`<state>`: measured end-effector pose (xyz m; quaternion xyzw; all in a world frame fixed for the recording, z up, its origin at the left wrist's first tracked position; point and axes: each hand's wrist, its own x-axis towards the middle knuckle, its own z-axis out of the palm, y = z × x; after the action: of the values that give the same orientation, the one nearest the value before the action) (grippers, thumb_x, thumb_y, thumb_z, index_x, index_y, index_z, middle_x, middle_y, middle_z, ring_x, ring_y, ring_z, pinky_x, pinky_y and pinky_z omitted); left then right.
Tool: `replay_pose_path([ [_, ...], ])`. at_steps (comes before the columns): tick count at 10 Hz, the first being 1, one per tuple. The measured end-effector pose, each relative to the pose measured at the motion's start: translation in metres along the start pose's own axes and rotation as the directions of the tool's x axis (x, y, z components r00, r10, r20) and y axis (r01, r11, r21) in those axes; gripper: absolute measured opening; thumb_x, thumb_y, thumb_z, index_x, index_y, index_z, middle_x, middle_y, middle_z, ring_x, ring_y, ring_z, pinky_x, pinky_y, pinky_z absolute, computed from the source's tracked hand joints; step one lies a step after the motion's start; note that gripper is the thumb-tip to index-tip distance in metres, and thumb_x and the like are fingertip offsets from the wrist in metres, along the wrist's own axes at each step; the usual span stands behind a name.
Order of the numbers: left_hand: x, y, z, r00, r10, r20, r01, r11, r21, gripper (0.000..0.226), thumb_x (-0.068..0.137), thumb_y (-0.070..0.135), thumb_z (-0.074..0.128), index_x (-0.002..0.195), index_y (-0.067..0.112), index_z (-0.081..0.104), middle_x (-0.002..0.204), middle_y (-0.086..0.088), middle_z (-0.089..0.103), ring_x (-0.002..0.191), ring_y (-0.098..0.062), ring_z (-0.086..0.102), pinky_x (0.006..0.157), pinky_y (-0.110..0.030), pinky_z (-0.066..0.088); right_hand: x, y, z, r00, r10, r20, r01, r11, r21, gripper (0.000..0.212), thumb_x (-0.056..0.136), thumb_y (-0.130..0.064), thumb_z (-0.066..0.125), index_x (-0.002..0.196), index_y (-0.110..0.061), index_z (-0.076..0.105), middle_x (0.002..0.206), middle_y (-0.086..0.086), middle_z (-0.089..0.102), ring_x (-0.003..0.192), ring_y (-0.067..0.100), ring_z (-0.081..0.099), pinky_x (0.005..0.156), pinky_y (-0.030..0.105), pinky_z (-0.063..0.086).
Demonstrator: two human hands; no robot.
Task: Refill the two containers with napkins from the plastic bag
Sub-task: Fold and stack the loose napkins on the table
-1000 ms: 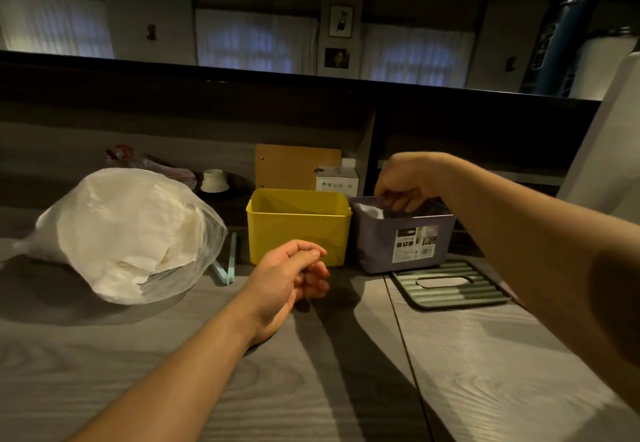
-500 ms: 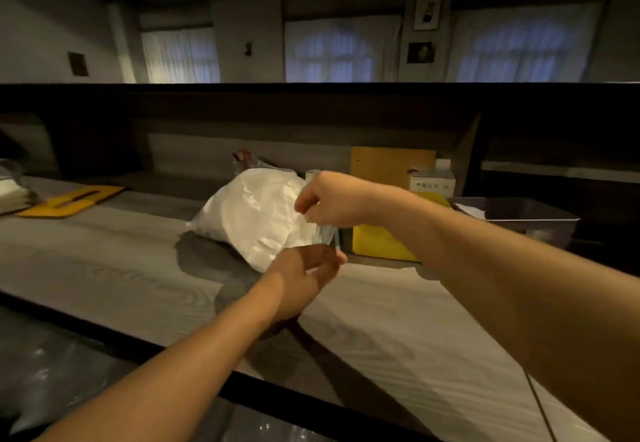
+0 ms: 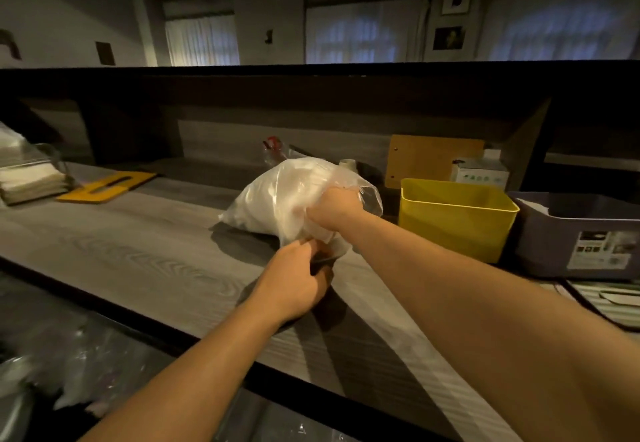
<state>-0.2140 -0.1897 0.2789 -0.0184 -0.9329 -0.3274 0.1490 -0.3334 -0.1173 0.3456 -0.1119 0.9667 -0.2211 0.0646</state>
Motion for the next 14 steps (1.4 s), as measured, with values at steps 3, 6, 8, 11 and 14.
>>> replay_pose_path([
  [3,0.003,-0.004,0.000,0.996,-0.088,0.027,0.090,0.992,-0.093,0.030,0.095,0.026,0.063,0.125,0.026,0.065,0.122,0.005,0.069,0.114,-0.015,0.062,0.100,-0.041,0.052,0.008,-0.024,0.006,0.998,0.055,-0.037,-0.047,0.979,0.198,0.068,0.094,-0.042,0.062,0.146,-0.003,0.043,0.146,0.019,0.046,0.134,0.037,0.045,0.112,0.047,0.039],
  [6,0.001,-0.003,0.000,0.993,-0.121,0.006,0.119,0.965,-0.233,0.022,0.095,0.020,0.063,0.114,0.026,0.071,0.114,0.009,0.071,0.109,-0.010,0.065,0.098,-0.040,0.055,0.003,-0.014,0.014,0.976,0.076,-0.205,0.022,0.900,0.435,0.058,0.097,-0.032,0.059,0.147,-0.007,0.041,0.140,0.015,0.049,0.124,0.031,0.051,0.100,0.040,0.047],
  [8,-0.001,0.000,-0.002,0.993,-0.116,-0.014,0.110,0.967,-0.229,0.021,0.094,0.020,0.060,0.111,0.026,0.071,0.105,0.010,0.071,0.101,-0.008,0.065,0.095,-0.039,0.056,-0.001,0.009,0.005,0.988,0.071,-0.137,0.045,0.714,0.699,0.055,0.093,-0.002,0.062,0.143,-0.015,0.044,0.116,0.004,0.055,0.098,0.025,0.054,0.080,0.034,0.051],
  [11,-0.001,-0.003,-0.005,0.989,-0.145,-0.005,0.137,0.944,-0.300,0.017,0.096,0.022,0.060,0.107,0.028,0.071,0.101,0.009,0.071,0.098,-0.007,0.065,0.090,-0.035,0.057,-0.022,0.020,-0.020,0.983,0.080,0.166,-0.184,0.452,0.873,0.052,0.085,-0.003,0.066,0.130,-0.021,0.046,0.115,0.016,0.059,0.104,0.034,0.061,0.094,0.048,0.056],
  [14,-0.006,0.011,0.001,0.994,-0.073,-0.083,0.036,0.924,-0.380,0.016,0.098,0.033,0.061,0.091,0.027,0.074,0.088,0.012,0.072,0.086,0.001,0.064,0.067,-0.008,0.044,-0.096,0.114,-0.050,0.960,0.030,0.278,-0.259,0.472,0.842,0.041,0.085,-0.005,0.069,0.122,-0.014,0.053,0.115,0.015,0.062,0.097,0.029,0.068,0.068,0.033,0.061],
])
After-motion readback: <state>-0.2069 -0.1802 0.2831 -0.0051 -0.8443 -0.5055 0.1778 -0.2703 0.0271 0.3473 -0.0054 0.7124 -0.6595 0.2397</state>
